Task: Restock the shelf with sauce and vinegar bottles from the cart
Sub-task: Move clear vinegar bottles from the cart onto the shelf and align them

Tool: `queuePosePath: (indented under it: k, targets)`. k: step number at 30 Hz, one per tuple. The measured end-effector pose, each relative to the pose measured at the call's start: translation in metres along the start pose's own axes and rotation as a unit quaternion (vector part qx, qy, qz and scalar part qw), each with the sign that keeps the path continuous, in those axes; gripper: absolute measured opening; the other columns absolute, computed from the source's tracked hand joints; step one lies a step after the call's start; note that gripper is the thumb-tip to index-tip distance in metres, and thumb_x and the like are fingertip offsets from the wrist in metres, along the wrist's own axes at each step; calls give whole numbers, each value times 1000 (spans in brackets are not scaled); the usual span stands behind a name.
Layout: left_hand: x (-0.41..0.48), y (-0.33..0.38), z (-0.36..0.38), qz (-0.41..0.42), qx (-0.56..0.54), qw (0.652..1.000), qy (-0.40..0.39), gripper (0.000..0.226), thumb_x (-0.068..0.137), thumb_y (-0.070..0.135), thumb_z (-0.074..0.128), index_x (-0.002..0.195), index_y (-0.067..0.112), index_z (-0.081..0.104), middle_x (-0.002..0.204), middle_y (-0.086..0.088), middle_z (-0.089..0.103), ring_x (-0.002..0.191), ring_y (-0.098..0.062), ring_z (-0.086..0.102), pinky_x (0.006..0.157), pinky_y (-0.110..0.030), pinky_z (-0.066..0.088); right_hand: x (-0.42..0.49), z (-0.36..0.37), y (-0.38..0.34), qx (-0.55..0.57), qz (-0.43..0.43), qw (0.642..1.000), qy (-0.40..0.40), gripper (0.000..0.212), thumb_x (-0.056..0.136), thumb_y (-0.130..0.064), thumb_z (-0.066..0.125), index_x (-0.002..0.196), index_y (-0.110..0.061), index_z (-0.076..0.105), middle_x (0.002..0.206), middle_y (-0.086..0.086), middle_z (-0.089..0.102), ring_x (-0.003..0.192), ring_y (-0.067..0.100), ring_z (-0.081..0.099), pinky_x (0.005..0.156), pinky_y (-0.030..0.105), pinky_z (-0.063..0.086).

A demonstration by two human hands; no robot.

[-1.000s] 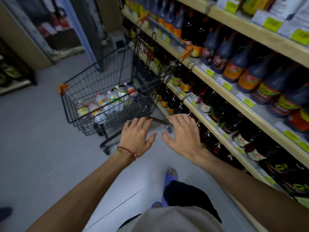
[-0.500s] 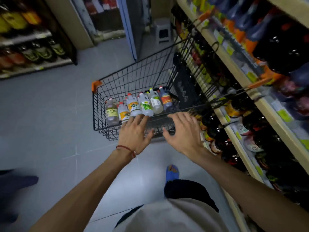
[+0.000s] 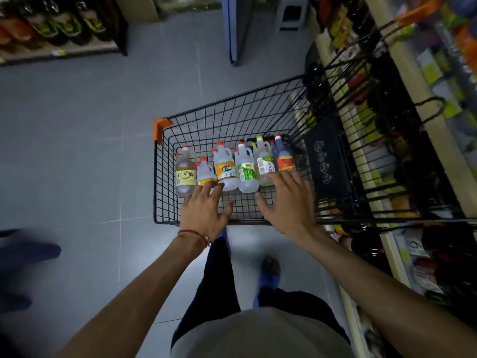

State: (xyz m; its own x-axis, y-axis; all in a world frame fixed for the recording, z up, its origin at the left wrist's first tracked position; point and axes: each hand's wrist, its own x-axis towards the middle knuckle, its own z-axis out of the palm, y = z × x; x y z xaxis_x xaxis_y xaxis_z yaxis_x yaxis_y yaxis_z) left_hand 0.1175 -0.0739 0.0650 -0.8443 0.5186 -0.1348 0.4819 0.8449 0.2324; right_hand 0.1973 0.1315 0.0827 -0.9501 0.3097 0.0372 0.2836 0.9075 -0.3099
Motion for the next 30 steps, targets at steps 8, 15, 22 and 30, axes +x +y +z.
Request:
queuePosePath:
  k: [8,15,22,30]
  targets:
    - [64,-74,20,-1,-19,995,-95,58,95,59,33,139,25,50,130,0,59,116,-27,57,90,-46,54,63,60,-47,12,80,996,-34,49,86,-51,58,119,-17,69,117,2,70,114,29,59,94,43,46]
    - [78,-123,62,-33,-56,983,-174,66,93,64,28,140,24,50,140,-1,54,125,-27,53,95,-49,53,90,124,-71,58,103,992,-38,43,86,-42,63,115,-12,72,109,6,72,103,31,63,86,42,51]
    - [94,-152,104,-86,-75,978,-177,45,97,49,49,131,20,55,133,-2,56,120,-27,54,90,-47,53,105,181,-74,84,100,988,-79,44,88,-44,58,116,-11,71,107,7,71,103,29,62,84,43,52]
    - [110,-171,145,-143,-92,975,-146,53,99,42,55,141,12,44,148,-8,43,131,-29,43,97,-46,48,102,247,-71,188,203,930,-244,47,90,-45,69,123,-12,65,118,10,64,114,31,58,86,43,53]
